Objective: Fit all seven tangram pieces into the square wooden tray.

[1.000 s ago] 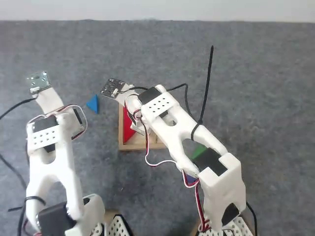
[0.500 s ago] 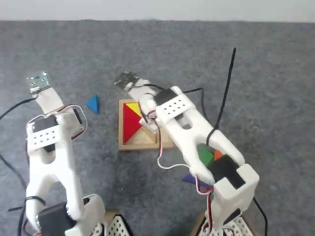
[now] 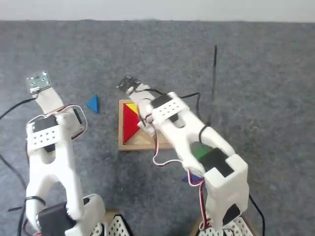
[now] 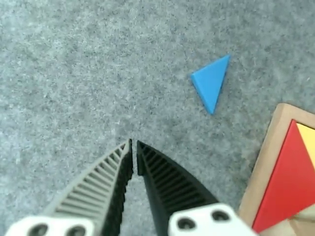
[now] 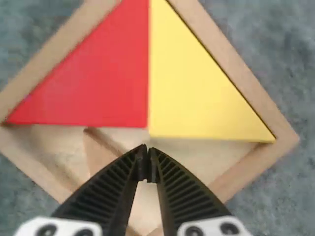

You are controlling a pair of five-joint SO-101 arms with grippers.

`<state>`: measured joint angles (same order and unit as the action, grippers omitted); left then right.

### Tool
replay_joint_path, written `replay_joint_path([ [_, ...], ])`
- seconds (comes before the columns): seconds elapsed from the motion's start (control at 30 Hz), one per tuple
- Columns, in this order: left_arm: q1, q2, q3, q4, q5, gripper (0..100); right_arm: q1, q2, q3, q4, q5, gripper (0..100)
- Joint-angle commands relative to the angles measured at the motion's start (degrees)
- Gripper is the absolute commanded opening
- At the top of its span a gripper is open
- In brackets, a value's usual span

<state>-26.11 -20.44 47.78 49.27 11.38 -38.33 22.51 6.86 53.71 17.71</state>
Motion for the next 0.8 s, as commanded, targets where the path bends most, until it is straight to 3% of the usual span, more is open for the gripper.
replay_joint_path([
  [0.0, -0.3, -0.8, -0.4, -0.9, -0.5, 1, -4.7, 1.0, -1.4, -0.7, 3.9, 0.9],
  [0.23, -0.3, -0.8, -0.4, -0.9, -0.5, 1, -5.0, -0.3, -1.7, 0.3, 4.4, 0.9],
  [0.47, -0.3, -0.8, -0.4, -0.9, -0.5, 1, -1.1, -14.1, -0.9, 4.9, -0.1, 0.9],
  [0.77, -0.3, -0.8, -0.4, -0.9, -0.5, 1, 3.8, -16.3, 11.4, 4.4, -0.7, 0.9],
])
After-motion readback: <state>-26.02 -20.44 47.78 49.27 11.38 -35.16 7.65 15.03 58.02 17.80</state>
